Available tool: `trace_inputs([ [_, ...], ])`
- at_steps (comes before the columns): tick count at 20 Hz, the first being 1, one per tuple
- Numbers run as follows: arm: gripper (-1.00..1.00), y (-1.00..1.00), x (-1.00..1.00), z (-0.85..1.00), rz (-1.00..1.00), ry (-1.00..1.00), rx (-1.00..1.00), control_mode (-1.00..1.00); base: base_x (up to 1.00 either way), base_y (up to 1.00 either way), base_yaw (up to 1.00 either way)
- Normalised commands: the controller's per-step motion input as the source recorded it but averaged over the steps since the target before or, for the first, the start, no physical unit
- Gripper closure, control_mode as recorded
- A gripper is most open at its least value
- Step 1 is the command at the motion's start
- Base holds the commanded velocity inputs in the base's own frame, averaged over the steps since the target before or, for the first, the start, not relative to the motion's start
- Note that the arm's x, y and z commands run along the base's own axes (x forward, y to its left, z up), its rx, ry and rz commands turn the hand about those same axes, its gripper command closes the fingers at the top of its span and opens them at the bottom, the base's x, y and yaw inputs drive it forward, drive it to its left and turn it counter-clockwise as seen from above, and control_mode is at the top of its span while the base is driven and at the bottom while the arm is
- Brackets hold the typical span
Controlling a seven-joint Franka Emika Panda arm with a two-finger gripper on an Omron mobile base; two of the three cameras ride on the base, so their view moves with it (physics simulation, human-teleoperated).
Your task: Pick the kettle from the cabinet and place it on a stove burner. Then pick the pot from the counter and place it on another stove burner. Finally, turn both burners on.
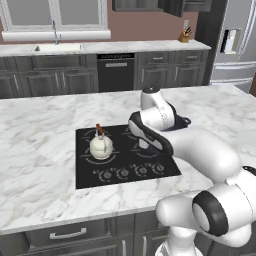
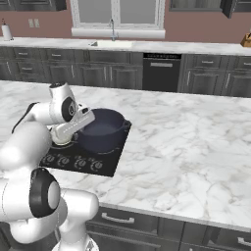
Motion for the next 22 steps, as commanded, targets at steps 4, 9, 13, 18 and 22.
trace_inputs([
  [4, 1.0, 0.0, 0.29, -0.18, 0.0, 0.04, 0.0, -1.0, 0.0, 0.0, 0.0],
  [9, 1.0, 0.0, 0.28, -0.21, 0.0, 0.01, 0.0, -1.0, 0.0, 0.0, 0.0],
  [13, 1.0, 0.0, 0.24, -0.17, 0.0, 0.01, 0.0, -1.0, 0.0, 0.0, 0.0],
  [18, 1.0, 0.0, 0.2, -0.05, 0.0, 0.0, -0.01, -1.0, 0.0, 0.0, 0.0],
  [22, 1.0, 0.0, 0.15, -0.04, 0.0, 0.0, -0.01, -1.0, 0.0, 0.0, 0.0],
])
